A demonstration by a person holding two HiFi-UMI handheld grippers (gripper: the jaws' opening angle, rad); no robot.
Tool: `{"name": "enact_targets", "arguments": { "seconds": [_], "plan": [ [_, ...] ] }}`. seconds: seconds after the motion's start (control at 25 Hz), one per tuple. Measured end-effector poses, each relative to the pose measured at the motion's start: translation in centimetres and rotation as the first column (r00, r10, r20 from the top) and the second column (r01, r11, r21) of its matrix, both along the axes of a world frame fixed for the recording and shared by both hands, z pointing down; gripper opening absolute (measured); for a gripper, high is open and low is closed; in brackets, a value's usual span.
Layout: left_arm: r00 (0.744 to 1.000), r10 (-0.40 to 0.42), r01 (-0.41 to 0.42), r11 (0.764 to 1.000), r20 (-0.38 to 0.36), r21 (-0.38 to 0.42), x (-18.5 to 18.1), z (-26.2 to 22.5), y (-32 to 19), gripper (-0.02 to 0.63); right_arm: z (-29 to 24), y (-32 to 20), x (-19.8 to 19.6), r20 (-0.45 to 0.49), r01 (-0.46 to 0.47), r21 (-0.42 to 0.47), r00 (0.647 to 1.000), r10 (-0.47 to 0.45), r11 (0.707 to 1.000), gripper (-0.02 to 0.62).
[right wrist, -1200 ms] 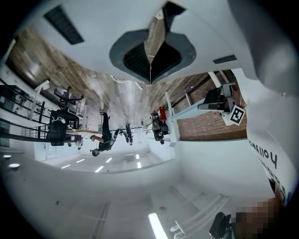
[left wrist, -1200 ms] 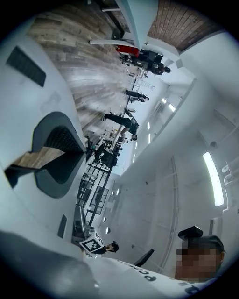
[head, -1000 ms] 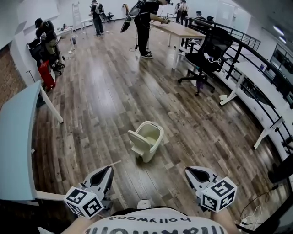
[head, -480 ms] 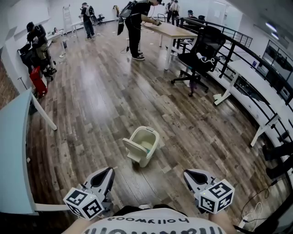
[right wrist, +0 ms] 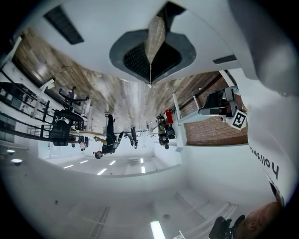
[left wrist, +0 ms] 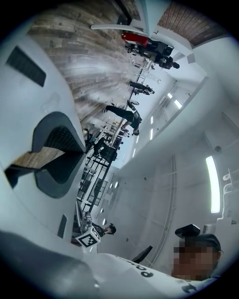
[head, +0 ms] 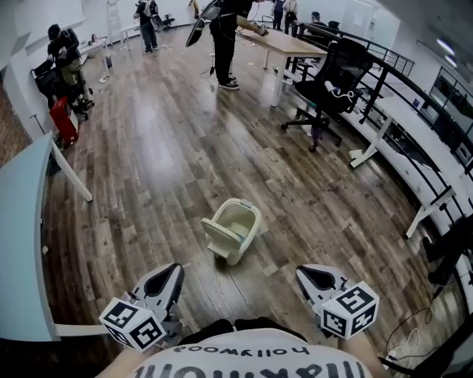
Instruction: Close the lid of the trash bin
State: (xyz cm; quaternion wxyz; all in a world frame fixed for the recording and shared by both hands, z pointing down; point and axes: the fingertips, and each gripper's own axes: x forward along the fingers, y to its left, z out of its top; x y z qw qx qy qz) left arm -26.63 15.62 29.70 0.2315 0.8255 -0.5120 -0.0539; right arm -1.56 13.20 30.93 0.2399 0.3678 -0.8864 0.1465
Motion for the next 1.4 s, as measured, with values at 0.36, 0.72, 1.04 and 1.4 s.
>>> {"name": "enact_targets", "arguments": {
  "seconds": [0.36,0.72,1.04,1.4],
  "plan": [
    [1.0,-0.018,0.018,1.0,0.0,-0.021,0.2,1.6,-0.8,0.006,0.1,-2.2,0.2,0.034,0.0,-0.015,0.999,0.001,1.0,0.011],
    [0.987,-0.159,0.159,0.986,0.006,-0.047,-0.5,3.0,-5.0,0.006,0.1,-9.4,-0.1,0.028,0.122,-0.013,0.992,-0.122,0.992,0.011],
    [0.965,-0.253,0.261,0.956,0.075,-0.137,0.9,5.9,-9.0,0.006,1.4,-18.8,0.6,0.079,0.21,-0.05,0.975,-0.206,0.976,0.011],
    [0.931,-0.353,0.364,0.912,0.09,-0.187,3.3,7.1,-14.1,0.006,2.1,-26.8,2.1,0.112,0.29,-0.098,0.954,-0.28,0.952,0.011]
  ]
}}
